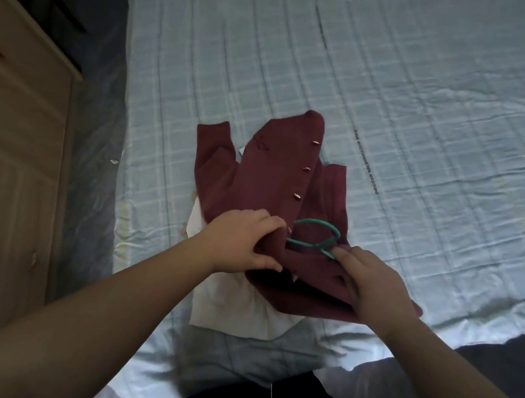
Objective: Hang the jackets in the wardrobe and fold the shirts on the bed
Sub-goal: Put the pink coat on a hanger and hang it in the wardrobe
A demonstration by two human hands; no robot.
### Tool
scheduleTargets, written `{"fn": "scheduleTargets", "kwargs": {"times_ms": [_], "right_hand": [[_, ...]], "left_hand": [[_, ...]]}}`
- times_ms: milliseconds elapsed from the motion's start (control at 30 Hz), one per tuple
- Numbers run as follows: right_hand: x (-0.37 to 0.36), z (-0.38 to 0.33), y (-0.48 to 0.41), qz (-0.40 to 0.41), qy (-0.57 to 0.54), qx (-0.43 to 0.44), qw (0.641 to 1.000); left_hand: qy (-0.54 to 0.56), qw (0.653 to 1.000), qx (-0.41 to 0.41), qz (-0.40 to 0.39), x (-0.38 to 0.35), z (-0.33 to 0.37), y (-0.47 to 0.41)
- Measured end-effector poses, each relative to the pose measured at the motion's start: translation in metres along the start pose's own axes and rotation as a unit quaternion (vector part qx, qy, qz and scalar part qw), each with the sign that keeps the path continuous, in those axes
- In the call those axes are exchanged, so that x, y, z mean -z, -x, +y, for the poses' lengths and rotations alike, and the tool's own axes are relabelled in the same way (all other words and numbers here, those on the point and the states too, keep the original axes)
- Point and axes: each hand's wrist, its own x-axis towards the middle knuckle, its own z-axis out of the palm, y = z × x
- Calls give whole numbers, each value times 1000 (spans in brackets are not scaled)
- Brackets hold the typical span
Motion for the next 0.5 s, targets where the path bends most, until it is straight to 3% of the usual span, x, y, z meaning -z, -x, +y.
{"fn": "scheduleTargets", "kwargs": {"times_ms": [267, 500], "right_hand": [[65, -48, -29, 44, 57, 66, 995], [149, -102, -61, 120, 30, 72, 990]], "left_hand": [[-49, 989, -7, 140, 58, 6, 31], [-83, 953, -1, 290, 159, 37, 80]]}}
